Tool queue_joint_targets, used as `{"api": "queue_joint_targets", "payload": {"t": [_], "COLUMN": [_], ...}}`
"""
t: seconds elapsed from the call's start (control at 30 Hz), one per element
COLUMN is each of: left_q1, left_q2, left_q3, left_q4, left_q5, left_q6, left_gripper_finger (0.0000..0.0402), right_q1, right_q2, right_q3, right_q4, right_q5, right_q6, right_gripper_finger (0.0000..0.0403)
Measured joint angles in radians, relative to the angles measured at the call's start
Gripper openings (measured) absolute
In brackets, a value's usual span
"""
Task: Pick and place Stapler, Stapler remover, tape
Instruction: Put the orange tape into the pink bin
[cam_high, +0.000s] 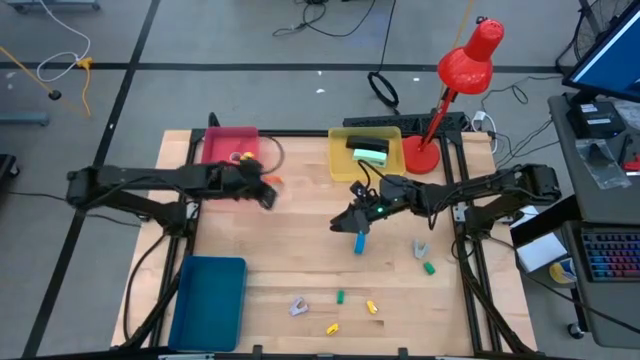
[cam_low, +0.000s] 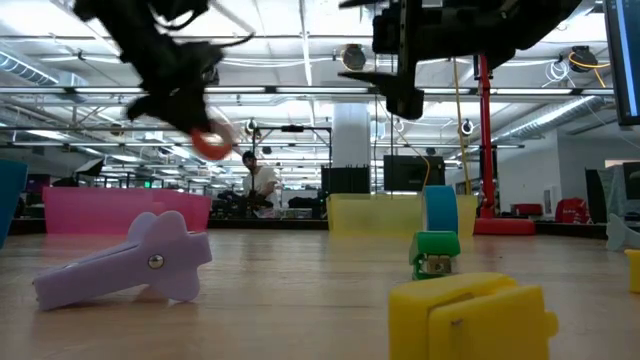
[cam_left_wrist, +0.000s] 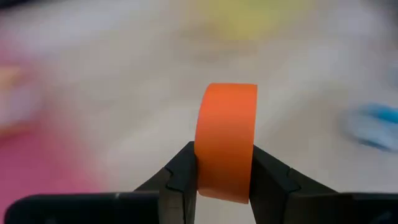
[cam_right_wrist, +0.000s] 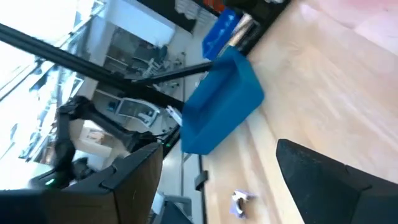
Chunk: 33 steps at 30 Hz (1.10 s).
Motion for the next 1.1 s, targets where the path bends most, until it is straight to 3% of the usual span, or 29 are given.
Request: {"api": "queue_joint_targets", "payload": {"t": [0.1, 0.17, 0.3, 0.5, 0.7, 0.9, 1.1], "left_q1": [0.048, 0.096, 0.215, 0.418, 0.583, 0.703, 0.752], "left_q2": [-0.075, -0.109, -0.128, -0.075, 0.044, 0.152, 0.231], "left_q3": [0.0, 0.001, 0.001, 0.001, 0.001, 0.001, 0.001], "left_q4": [-0.217, -0.345, -0.444, -0.398, -0.288, -0.283, -0.272], "left_q5": [-0.15, -0.177, -0.188, -0.063, 0.15, 0.333, 0.415], "left_q6": [-0.158, -0.219, -0.242, -0.12, 0.095, 0.245, 0.349], "left_gripper_finger": [0.0105, 0.0105, 0.0105, 0.0105, 0.0105, 0.0105, 0.0105], "right_q1": [0.003, 0.002, 0.001, 0.002, 0.006, 0.006, 0.006], "right_q2": [0.0, 0.0, 0.0, 0.0, 0.0, 0.0, 0.001], "right_q3": [0.0, 0.0, 0.0, 0.0, -0.001, -0.001, -0.001], "right_q4": [0.007, 0.007, 0.008, 0.015, 0.016, 0.023, 0.029], "right_q5": [-0.004, -0.001, 0.005, 0.005, 0.005, 0.005, 0.006], "right_q6": [-0.002, -0.002, -0.003, -0.006, -0.021, -0.022, -0.025], "right_gripper_finger": [0.0303, 0.0303, 0.0302, 0.0302, 0.0303, 0.0302, 0.0302]}}
